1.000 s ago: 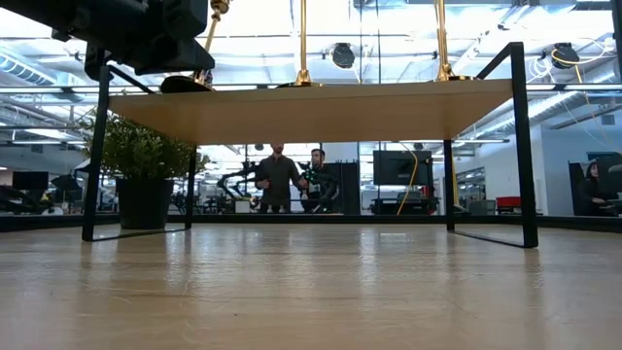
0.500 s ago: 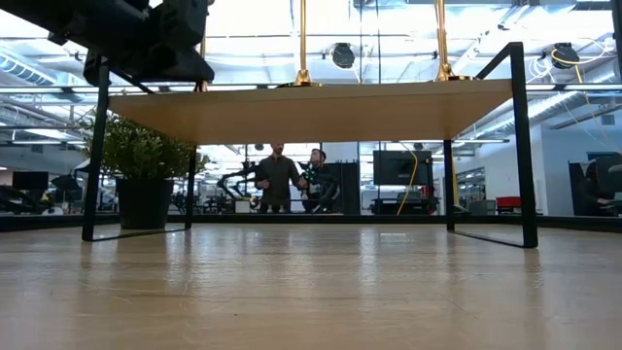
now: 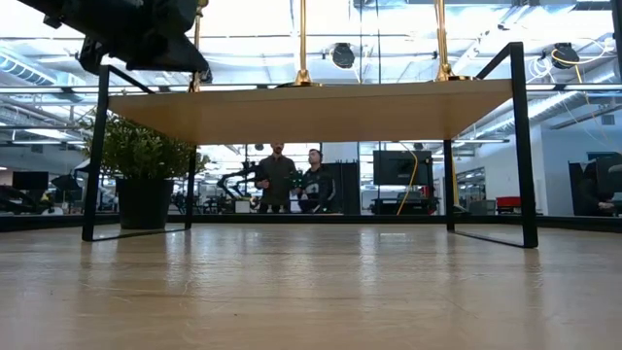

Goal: Pick & Place candle stick holders
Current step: Put the gold candle holder on the shelf, then adjust the shelf

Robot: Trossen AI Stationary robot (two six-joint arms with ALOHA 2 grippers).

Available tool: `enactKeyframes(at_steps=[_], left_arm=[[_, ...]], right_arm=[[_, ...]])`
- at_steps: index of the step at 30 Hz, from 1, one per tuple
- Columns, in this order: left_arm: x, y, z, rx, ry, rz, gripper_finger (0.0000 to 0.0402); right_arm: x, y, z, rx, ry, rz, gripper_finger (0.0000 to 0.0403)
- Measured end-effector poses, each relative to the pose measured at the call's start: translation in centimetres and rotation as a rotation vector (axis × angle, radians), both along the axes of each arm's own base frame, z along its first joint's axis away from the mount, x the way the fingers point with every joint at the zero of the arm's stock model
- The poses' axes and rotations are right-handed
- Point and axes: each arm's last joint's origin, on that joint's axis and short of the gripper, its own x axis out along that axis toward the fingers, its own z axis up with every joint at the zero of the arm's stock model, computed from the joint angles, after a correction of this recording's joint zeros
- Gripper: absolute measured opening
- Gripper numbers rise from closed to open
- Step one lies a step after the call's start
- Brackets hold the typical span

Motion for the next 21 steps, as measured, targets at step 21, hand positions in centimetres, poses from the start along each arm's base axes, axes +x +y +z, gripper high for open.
enactKeyframes(at_steps=[21], left_arm=[[-0.11,-0.12,-0.06,-0.095,-0.017,-0.006,0.0163]], right_arm=[[-0.04,-0.06,0.03,-0.003,-0.001,-0.005,0.0095]])
